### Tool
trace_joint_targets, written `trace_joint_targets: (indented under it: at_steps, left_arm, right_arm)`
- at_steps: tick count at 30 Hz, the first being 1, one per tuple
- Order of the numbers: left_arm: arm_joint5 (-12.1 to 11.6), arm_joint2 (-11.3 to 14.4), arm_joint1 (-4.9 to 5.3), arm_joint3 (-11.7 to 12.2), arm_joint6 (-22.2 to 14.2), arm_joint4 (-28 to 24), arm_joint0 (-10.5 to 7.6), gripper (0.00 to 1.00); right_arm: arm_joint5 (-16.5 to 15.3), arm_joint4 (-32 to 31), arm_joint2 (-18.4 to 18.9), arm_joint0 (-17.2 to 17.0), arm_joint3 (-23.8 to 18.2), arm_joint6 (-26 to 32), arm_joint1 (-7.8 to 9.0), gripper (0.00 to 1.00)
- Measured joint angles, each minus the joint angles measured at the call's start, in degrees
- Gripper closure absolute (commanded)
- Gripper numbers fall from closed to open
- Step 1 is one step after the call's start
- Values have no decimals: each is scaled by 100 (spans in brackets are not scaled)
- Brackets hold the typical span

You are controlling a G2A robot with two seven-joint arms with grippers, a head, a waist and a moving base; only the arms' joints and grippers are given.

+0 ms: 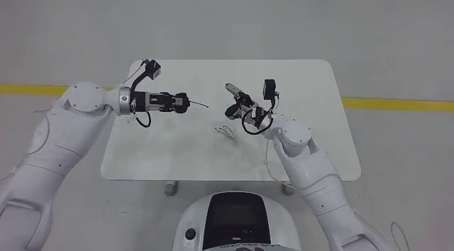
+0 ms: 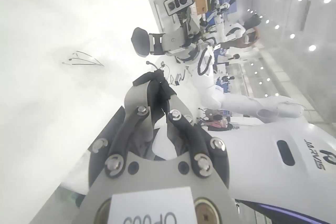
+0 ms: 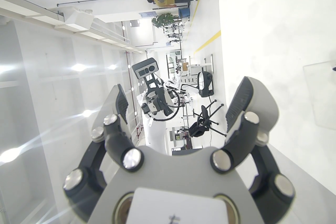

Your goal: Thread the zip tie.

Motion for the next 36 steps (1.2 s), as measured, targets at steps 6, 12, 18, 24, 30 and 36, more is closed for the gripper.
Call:
trace_joint_targets:
  at_steps: [6, 12, 18, 24, 30, 36]
  left_arm:
    - [0, -326, -106, 552, -976, -978, 217, 100]
    - [0, -148, -306, 945, -979, -1403, 270, 100]
    - [0, 38, -390, 1187, -981, -1609, 142, 100]
    - [3, 26, -389, 1184, -931, -1590, 159, 100]
    - [9, 67, -422, 1353, -981, -1915, 298, 100]
    - [0, 378, -414, 1312, -981, -2192, 294, 100]
  right_arm:
    - [0, 0, 0, 0, 0, 0, 0, 0]
    - [0, 0, 0, 0, 0, 0, 0, 0]
    - [0, 0, 0, 0, 0, 0, 0, 0]
    - [-4, 3, 0, -4, 0, -2, 0, 0]
    - [-488, 330, 98, 86, 337, 937, 71, 0]
    - [-893, 270, -78, 387, 831, 1860, 115, 0]
